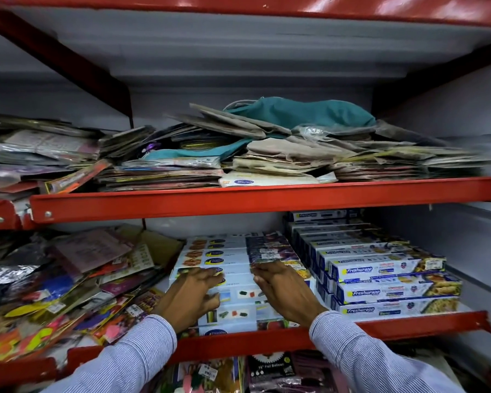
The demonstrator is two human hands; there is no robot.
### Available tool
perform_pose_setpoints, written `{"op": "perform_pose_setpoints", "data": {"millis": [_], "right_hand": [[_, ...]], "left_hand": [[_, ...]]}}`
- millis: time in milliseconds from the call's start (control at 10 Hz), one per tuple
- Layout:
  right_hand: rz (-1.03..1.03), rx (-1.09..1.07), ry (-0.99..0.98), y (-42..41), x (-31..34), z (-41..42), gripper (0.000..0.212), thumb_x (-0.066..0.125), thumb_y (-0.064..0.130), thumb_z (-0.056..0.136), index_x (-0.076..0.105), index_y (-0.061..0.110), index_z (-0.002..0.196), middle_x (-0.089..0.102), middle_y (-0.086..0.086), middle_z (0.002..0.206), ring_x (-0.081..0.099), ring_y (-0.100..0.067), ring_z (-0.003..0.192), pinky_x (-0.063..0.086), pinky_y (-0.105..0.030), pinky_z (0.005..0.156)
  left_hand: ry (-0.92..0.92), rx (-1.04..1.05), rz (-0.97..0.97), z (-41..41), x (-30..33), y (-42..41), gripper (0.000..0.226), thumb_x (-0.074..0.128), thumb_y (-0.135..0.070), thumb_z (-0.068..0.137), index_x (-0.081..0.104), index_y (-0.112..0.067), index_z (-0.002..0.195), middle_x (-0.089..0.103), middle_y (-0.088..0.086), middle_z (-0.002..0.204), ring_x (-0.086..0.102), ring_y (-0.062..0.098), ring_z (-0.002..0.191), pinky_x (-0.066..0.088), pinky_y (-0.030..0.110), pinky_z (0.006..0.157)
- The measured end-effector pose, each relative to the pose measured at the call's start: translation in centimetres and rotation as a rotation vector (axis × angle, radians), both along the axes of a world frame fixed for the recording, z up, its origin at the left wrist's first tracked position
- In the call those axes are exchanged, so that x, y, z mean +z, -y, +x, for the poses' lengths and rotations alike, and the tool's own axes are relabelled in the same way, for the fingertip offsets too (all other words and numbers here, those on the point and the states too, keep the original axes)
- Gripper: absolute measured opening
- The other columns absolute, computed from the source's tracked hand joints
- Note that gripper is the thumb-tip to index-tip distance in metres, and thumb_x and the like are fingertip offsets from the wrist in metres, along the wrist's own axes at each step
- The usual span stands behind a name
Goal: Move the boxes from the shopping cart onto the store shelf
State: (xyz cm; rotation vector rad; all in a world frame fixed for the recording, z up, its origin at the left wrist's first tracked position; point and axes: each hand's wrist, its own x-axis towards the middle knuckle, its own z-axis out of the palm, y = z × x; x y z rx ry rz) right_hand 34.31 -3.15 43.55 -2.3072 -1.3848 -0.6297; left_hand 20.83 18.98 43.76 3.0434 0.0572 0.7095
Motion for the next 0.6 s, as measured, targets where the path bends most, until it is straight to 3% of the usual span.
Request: {"op": "perform_pose_setpoints", "data": {"millis": [100, 200, 300, 400, 500, 600], "right_hand": [[0.007, -0.023, 0.041, -0.2, -0.7, -0.1, 0.048, 0.024, 0.042, 0.105, 0.052, 0.025, 0.14, 0.053, 0.007, 0.146, 0.046, -0.018, 0.133, 0.04, -0.041, 0.111], [0.033, -0.09, 0.1, -0.4, -1.9, -0.6, 0.052, 0.016, 0.044, 0.105, 0.035, 0.026, 0.15, 0.032, 0.008, 0.16, 0.023, -0.016, 0.151, 0.017, -0.043, 0.123], [0.028, -0.154, 0.138, -0.6, -3.0, -0.9, 0.055, 0.019, 0.046, 0.105, 0.024, 0.024, 0.155, 0.023, 0.006, 0.164, 0.012, -0.016, 0.154, 0.006, -0.047, 0.121], [-0.008, -0.194, 0.113, -0.8, -3.6, -0.9, 0.057, 0.017, 0.049, 0.105, 0.02, 0.025, 0.156, 0.023, 0.006, 0.164, 0.01, -0.015, 0.154, 0.003, -0.046, 0.122], [-0.009, -0.191, 0.105, -0.9, -3.5, -1.2, 0.06, 0.013, 0.052, 0.104, 0.013, 0.026, 0.157, 0.007, 0.009, 0.165, 0.005, -0.015, 0.155, 0.0, -0.046, 0.122], [0.071, -0.165, 0.154, -0.1, -2.3, -2.2, 0.061, 0.016, 0.052, 0.104, 0.005, 0.027, 0.158, -0.001, 0.01, 0.166, 0.002, -0.015, 0.155, 0.002, -0.047, 0.123]], "left_hand": [[0.058, 0.063, 0.142, -0.5, -0.9, 0.6, 0.054, 0.047, -0.045, 0.094, 0.049, -0.025, 0.145, 0.048, -0.001, 0.154, 0.04, 0.024, 0.144, 0.033, 0.046, 0.116], [0.15, 0.119, 0.277, -1.0, -2.2, 1.7, 0.063, 0.036, -0.049, 0.098, 0.035, -0.017, 0.153, 0.031, 0.01, 0.161, 0.026, 0.037, 0.149, 0.022, 0.062, 0.117], [0.164, 0.159, 0.317, -0.8, -3.4, 2.7, 0.069, 0.031, -0.052, 0.102, 0.017, -0.013, 0.157, 0.012, 0.014, 0.166, 0.009, 0.04, 0.153, 0.014, 0.066, 0.115], [0.123, 0.217, 0.313, -0.6, -3.8, 3.4, 0.07, 0.029, -0.051, 0.101, 0.022, -0.008, 0.155, 0.021, 0.017, 0.164, 0.013, 0.042, 0.151, 0.018, 0.067, 0.112], [0.135, 0.226, 0.301, -0.8, -3.8, 3.5, 0.073, 0.029, -0.055, 0.1, 0.023, -0.008, 0.155, 0.024, 0.017, 0.163, 0.011, 0.039, 0.152, 0.016, 0.067, 0.112], [0.222, 0.204, 0.285, -1.6, -2.5, 4.0, 0.077, 0.029, -0.059, 0.1, 0.014, -0.009, 0.157, 0.014, 0.016, 0.166, 0.004, 0.036, 0.154, 0.013, 0.069, 0.114]]}}
